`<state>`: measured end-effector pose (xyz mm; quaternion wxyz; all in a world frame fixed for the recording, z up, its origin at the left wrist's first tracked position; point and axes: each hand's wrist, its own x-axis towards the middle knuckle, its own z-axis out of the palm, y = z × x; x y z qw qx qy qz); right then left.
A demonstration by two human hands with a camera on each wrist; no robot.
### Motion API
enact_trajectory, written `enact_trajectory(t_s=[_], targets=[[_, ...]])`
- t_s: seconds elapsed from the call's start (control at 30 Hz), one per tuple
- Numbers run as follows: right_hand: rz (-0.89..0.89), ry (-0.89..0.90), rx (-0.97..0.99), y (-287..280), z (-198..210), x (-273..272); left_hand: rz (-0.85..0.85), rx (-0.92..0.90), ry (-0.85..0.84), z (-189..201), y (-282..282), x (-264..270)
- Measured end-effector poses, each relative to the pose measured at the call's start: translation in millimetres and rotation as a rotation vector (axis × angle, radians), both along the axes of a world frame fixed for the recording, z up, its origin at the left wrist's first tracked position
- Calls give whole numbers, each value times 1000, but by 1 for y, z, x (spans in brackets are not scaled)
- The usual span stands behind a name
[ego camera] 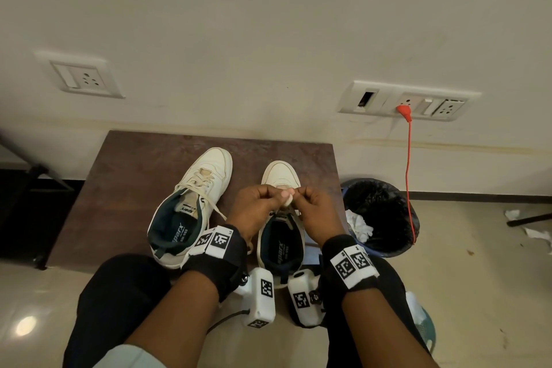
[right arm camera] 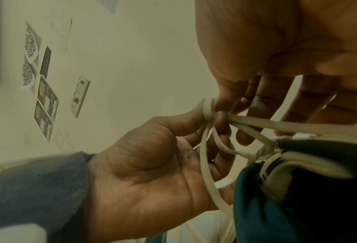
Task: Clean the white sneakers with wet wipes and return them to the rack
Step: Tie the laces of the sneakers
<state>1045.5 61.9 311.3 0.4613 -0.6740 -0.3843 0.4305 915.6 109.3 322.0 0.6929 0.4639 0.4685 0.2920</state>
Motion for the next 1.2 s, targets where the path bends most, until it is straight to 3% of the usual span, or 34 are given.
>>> enact_trajectory(t_s=[0.17,0.3,0.4,0.5,0.7,0.9,1.1,1.2], targets=[[37,-11,18,-2,10,4,-110,180,92,-3,1,-2],[65,-35,25,-3,11,0,-172,596,536,0,3,-4],[51,-18,31,-3,8,-1,-308,841,773,3,1,0],[50,-27,25,-2,10,0,-394,878,923,5,0,1],[65,-54,25,-2,12,-1,-403,882,1032,14,5,-5],[68,-150,20,-3,23,-2,-316,759,1004,27,7,-7],[31,-481,-2,-1,23,-2,-100,353,534,12,8,-12],[-55,-512,-101,-7,17,15,-7,225,493,3,10,-24]])
